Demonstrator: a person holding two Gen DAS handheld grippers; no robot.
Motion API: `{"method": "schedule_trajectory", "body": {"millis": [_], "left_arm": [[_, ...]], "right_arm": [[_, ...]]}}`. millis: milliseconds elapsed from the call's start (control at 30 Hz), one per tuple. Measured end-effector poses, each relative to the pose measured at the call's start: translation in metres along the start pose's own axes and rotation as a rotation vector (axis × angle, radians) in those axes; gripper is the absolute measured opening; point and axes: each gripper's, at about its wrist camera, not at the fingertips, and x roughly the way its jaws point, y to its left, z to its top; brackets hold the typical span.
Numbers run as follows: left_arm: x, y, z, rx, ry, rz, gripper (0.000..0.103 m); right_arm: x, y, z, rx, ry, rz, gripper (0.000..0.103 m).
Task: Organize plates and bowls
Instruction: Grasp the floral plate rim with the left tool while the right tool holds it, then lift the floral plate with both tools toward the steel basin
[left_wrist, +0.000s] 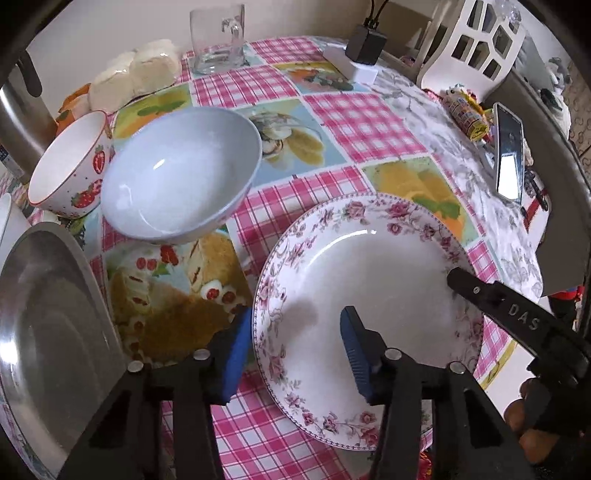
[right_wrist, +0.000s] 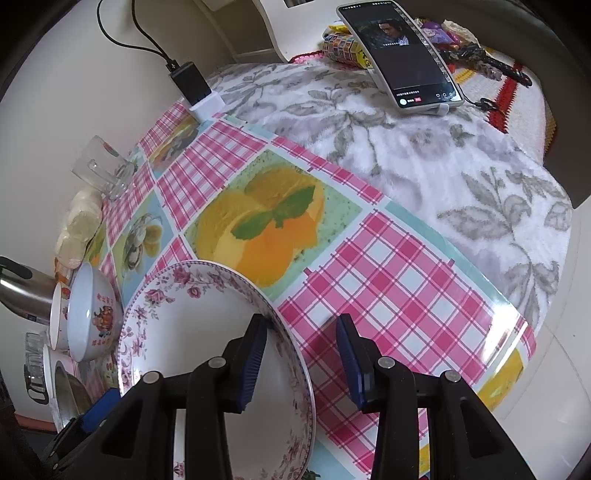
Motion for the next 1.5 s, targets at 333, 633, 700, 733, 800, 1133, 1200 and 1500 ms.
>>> {"method": "schedule_trajectory", "body": {"millis": [333, 633, 700, 733, 800, 1133, 1200, 1500], "left_arm": [[0.018, 0.000, -0.003, -0.025, 0.046, -0.015, 0.050], [0.015, 0.010, -0.003, -0.065, 0.022, -0.039, 0.039], [0.013, 0.014, -0.004, -0.077, 0.016, -0.045, 0.035], [0.013, 0.015, -0.004, -0.082, 0.013, -0.046, 0.033], [0.011, 0.018, -0.006, -0.089, 0.010, -0.048, 0.030], [-0.001, 0.020, -0.004, -0.096, -0.025, -0.074, 0.030], [-0.006, 0.019, -0.003, -0.095, -0.037, -0.081, 0.030], [-0.034, 0.024, 0.007, -0.107, -0.109, -0.128, 0.030]], "right_arm": [[-0.003, -0.007, 0.000, 0.014, -0.002, 0.027, 0.040], [0.000, -0.002, -0.005, -0.043, 0.017, 0.104, 0.022], [0.000, -0.002, -0.007, -0.056, 0.016, 0.117, 0.020], [0.000, -0.004, -0.008, -0.058, 0.014, 0.127, 0.019], [-0.001, -0.008, -0.008, -0.043, 0.014, 0.148, 0.018], [-0.010, -0.007, -0.009, -0.097, 0.007, 0.165, 0.014], [-0.016, -0.006, -0.008, -0.108, -0.010, 0.177, 0.014], [-0.028, -0.001, -0.008, -0.118, -0.032, 0.214, 0.014]]}}
